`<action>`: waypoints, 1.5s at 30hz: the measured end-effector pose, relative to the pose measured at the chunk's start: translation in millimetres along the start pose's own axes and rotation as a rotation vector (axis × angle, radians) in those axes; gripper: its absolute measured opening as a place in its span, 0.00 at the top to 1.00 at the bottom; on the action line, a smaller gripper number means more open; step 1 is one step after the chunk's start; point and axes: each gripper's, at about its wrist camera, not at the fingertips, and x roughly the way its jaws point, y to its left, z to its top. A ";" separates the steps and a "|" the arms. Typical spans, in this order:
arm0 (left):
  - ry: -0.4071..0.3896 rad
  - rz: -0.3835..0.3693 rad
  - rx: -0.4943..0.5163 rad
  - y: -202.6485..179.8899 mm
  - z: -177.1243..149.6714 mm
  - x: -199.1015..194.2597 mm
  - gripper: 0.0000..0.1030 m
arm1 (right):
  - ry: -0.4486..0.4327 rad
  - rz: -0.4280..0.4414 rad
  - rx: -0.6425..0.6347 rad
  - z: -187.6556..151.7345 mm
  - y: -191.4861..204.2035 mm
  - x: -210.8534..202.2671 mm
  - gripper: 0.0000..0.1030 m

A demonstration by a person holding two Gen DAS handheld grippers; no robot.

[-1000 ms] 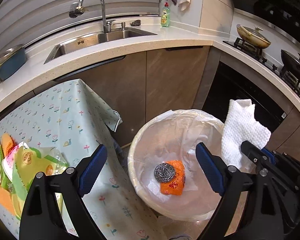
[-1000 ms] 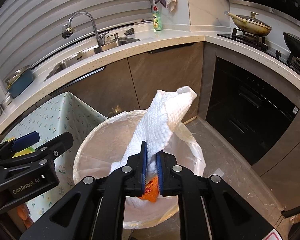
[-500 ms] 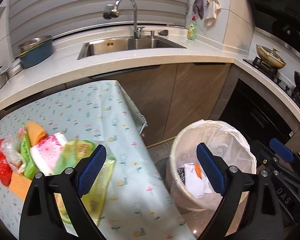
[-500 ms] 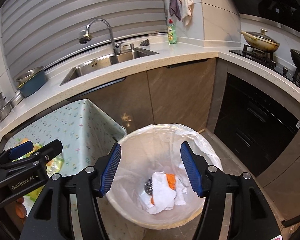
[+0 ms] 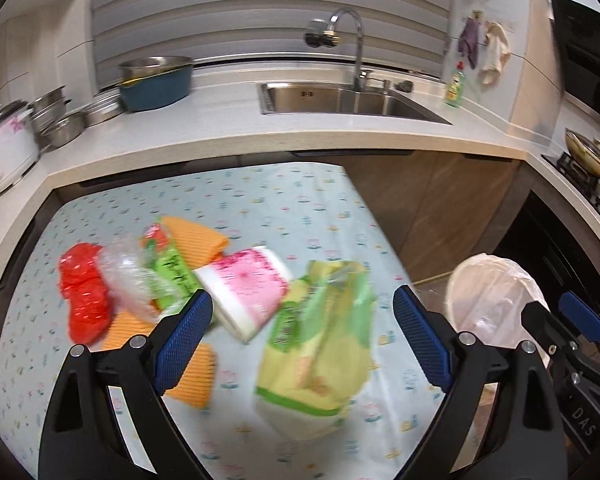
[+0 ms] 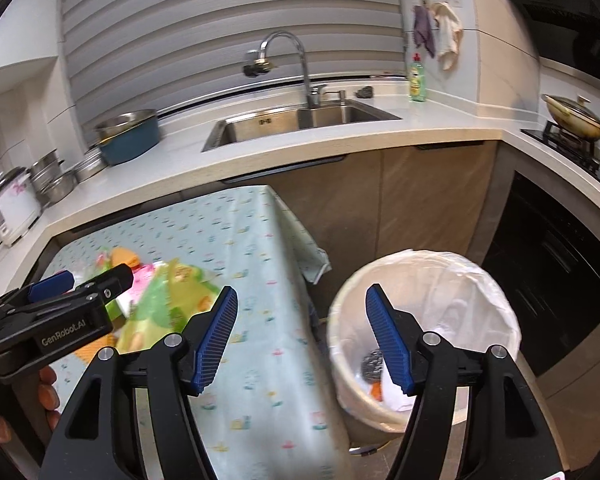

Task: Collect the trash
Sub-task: 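Move the right gripper to the table and grasp the yellow-green packaging bag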

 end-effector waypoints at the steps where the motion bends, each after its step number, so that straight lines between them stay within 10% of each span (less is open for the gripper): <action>1: 0.000 0.009 -0.010 7.9 -0.5 -1.5 0.15 | 0.003 0.008 -0.009 -0.9 7.8 0.2 0.37; 26: 0.044 0.140 -0.177 150.4 -23.6 -7.2 0.13 | 0.091 0.104 -0.110 -29.5 131.0 27.9 0.29; 45: 0.087 0.138 -0.188 179.3 -12.0 37.9 0.09 | 0.205 0.040 -0.072 -47.7 134.5 102.1 0.37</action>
